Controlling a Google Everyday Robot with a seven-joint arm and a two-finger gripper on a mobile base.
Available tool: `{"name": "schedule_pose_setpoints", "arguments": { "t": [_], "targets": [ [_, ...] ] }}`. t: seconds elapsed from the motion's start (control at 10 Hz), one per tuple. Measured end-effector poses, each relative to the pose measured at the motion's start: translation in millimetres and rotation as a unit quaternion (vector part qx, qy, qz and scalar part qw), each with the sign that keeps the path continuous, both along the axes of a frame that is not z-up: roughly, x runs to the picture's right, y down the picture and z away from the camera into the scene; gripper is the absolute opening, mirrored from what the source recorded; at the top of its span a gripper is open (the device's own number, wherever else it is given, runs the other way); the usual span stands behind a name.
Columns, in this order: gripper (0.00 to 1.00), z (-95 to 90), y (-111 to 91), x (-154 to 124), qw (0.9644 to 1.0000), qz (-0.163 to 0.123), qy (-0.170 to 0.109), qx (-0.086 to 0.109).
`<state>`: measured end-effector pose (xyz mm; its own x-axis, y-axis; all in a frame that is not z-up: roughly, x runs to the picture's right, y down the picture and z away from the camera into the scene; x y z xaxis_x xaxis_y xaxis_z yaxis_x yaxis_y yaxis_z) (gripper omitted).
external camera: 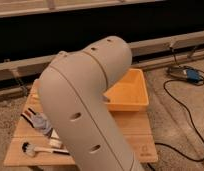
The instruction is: Place pepper in metal cup
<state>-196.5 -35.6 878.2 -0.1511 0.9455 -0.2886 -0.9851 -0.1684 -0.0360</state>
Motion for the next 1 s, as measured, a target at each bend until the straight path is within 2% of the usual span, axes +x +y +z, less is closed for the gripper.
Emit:
{"name": "schedule_pose_setpoints", "arguments": {
  "t": [0.3,0.7,1.0],
  "targets": [
    [0.80,-9.8,6,-2,0.9999,0.005,-0.011,0.005],
    [0.80,-20.8,22,-2,0.9996,0.007,-0.027,-0.003],
    [0.80,-21.6,24,-1,0.9996,0.008,-0.028,-0.005]
  ]
}}
